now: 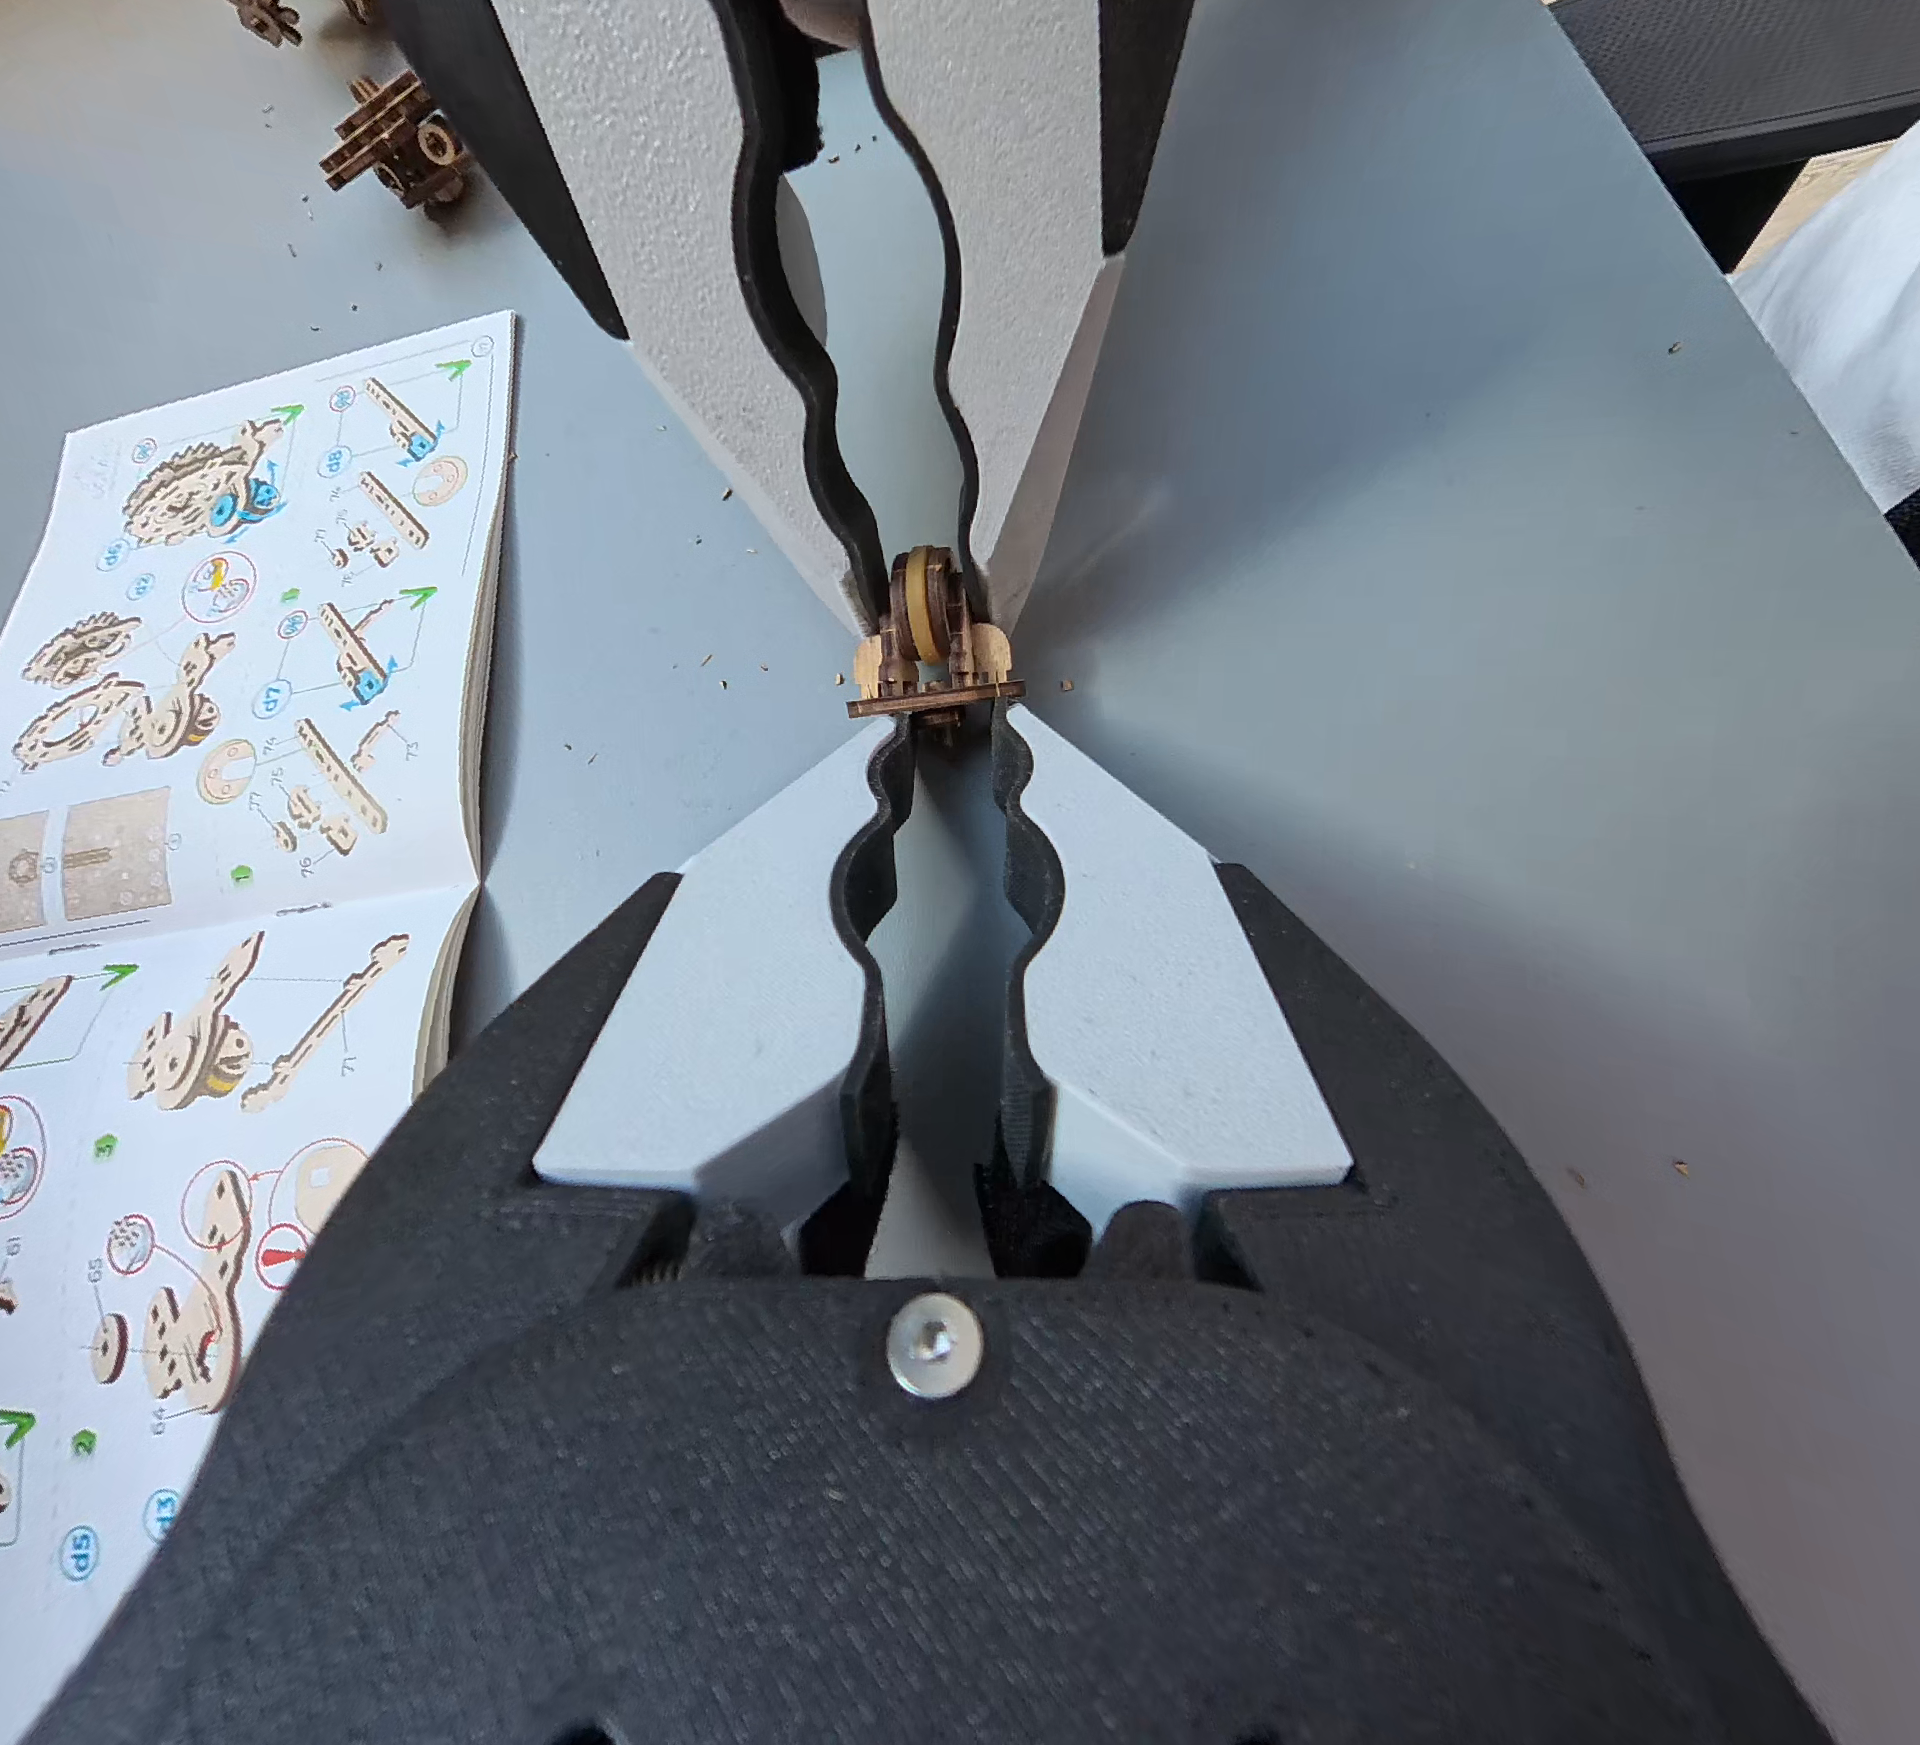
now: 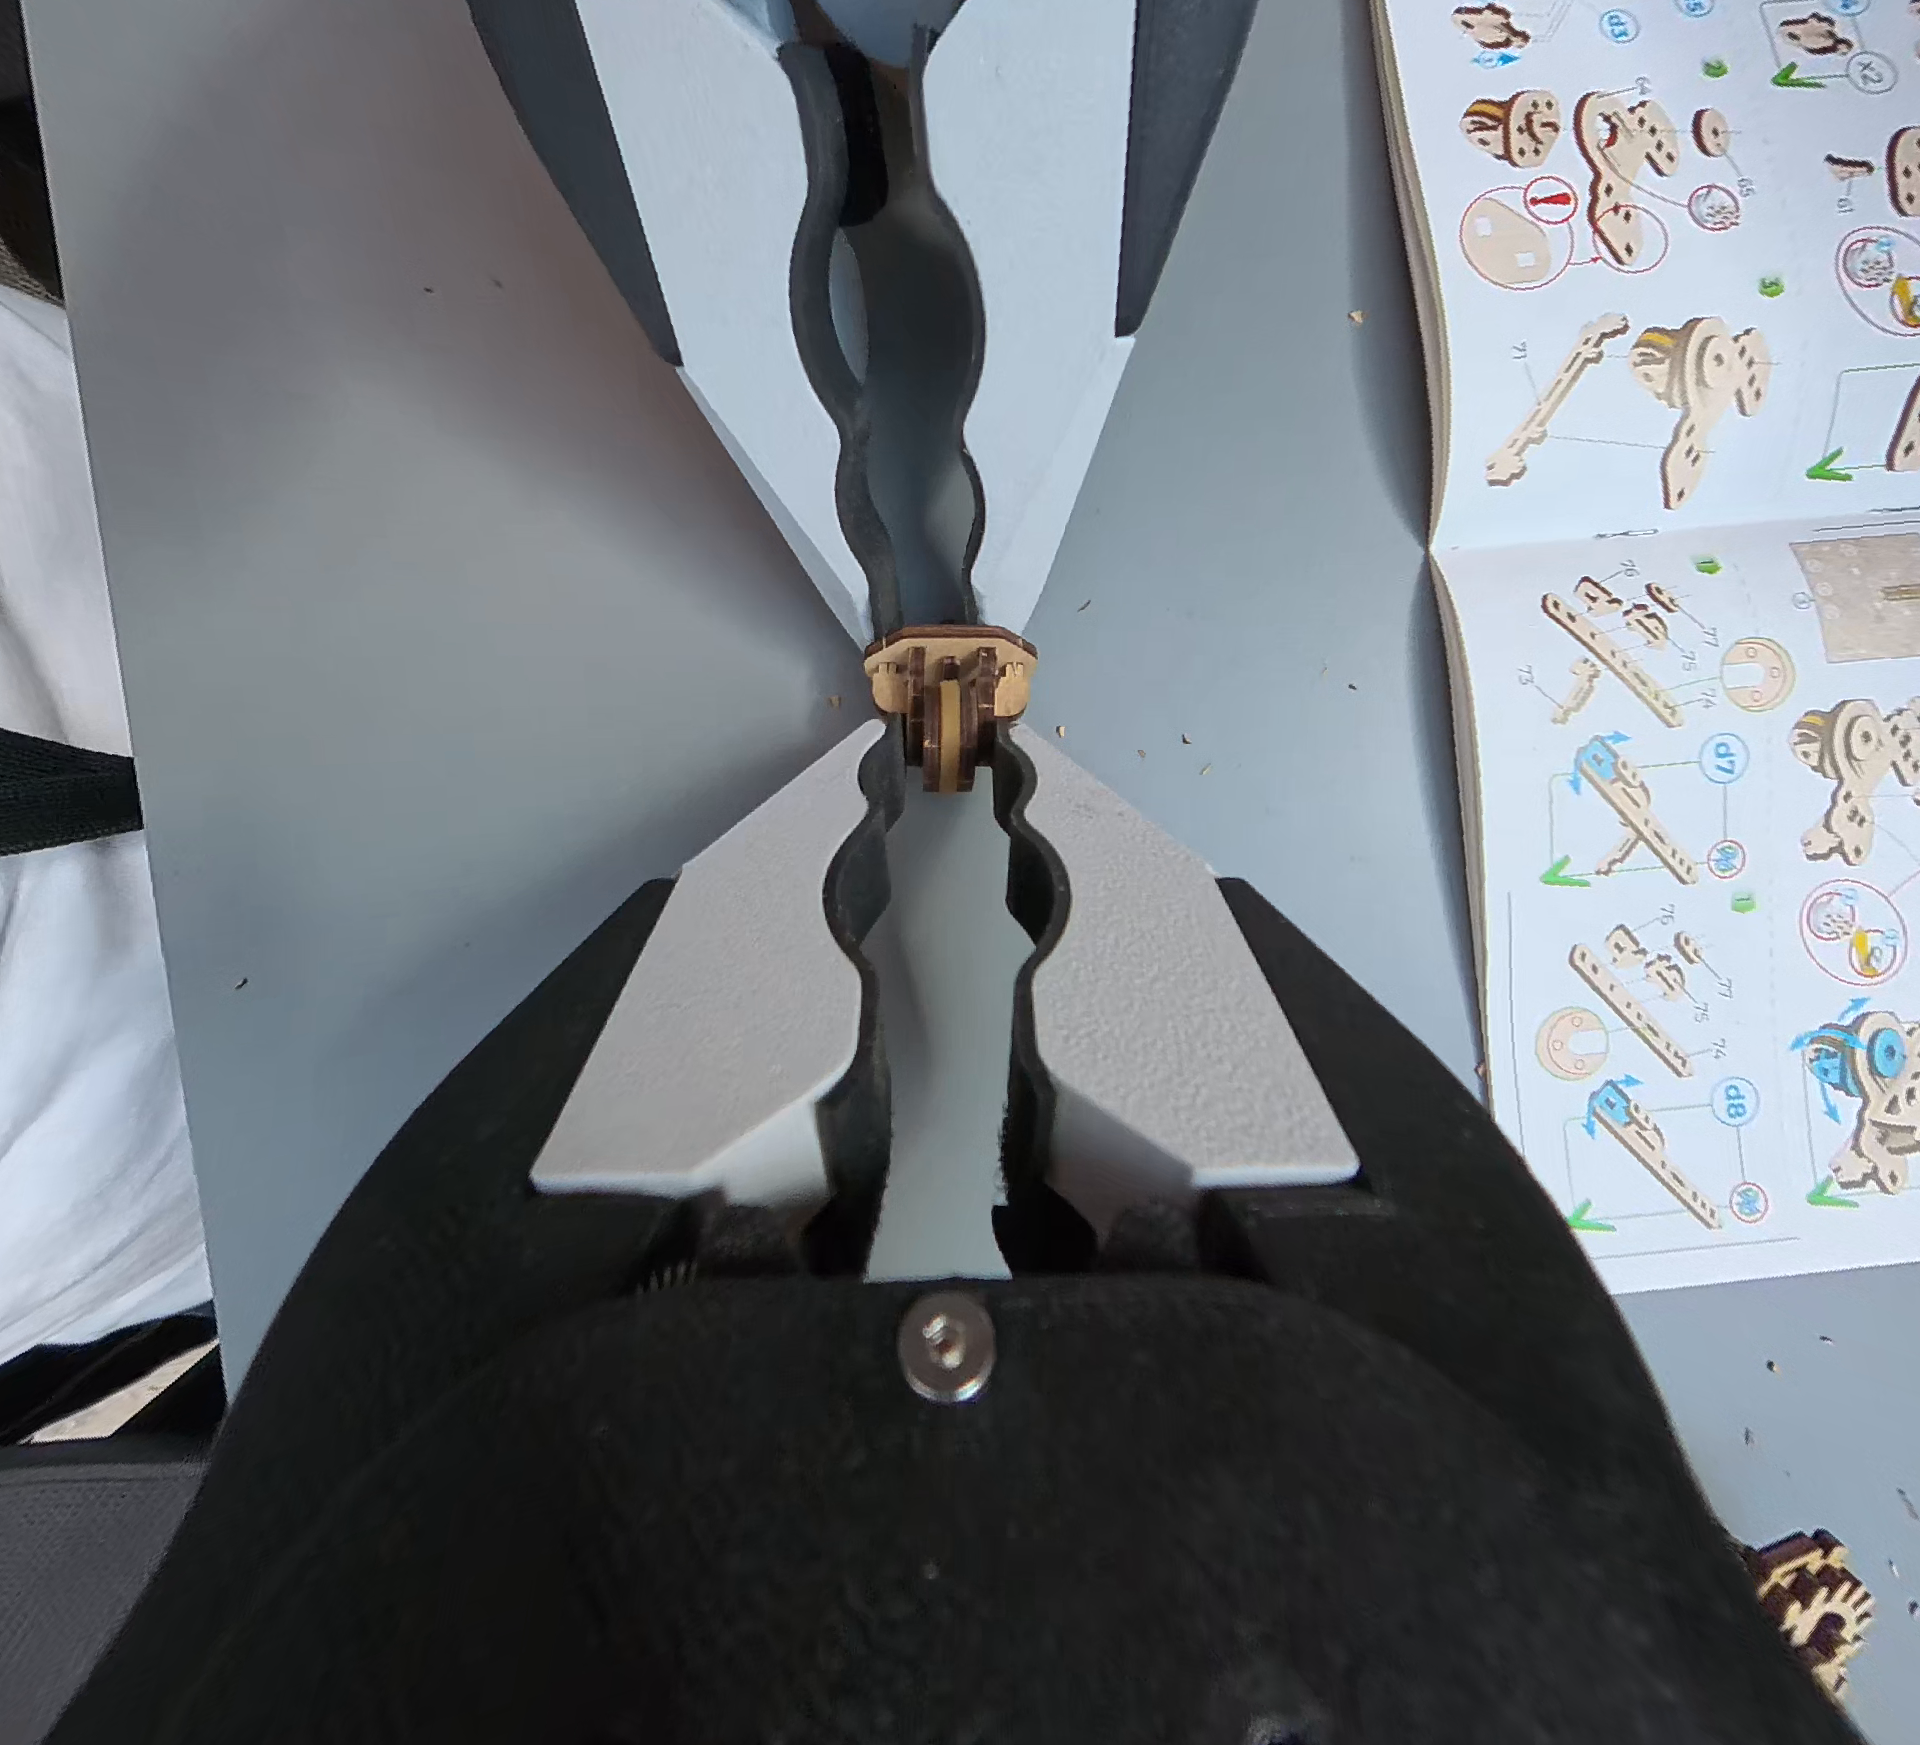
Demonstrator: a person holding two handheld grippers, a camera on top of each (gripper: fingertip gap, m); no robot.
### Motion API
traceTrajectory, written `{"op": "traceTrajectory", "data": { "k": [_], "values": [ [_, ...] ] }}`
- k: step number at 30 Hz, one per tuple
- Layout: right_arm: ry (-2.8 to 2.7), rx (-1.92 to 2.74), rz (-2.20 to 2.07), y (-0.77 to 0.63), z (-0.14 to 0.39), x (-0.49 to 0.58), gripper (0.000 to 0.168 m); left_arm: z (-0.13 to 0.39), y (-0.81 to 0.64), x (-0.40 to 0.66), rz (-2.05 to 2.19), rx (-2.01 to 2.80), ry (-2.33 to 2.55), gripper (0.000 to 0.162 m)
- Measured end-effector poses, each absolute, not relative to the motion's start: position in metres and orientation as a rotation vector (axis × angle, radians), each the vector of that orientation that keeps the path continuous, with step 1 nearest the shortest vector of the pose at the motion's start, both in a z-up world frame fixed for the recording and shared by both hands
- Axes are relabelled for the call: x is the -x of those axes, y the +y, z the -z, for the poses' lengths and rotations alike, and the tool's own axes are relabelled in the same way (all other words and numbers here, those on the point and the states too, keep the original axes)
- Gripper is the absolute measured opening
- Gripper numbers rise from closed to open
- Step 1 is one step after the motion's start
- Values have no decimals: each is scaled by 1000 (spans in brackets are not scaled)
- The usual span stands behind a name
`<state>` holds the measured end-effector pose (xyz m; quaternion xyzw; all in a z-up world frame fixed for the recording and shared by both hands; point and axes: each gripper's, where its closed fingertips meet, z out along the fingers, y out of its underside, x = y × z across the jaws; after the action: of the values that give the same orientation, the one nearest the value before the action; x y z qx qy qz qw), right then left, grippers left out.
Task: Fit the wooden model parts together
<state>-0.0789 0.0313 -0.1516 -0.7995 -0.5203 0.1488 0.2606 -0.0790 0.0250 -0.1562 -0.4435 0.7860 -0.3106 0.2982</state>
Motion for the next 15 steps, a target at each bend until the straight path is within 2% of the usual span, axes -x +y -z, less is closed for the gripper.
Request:
{"op": "traceTrajectory", "data": {
  "k": [15],
  "values": [
    [-1576, 2179, -414, 26, 152, 80, 14, 156, 22, 80, 778, 1096, 2106, 10]
  ]
}}
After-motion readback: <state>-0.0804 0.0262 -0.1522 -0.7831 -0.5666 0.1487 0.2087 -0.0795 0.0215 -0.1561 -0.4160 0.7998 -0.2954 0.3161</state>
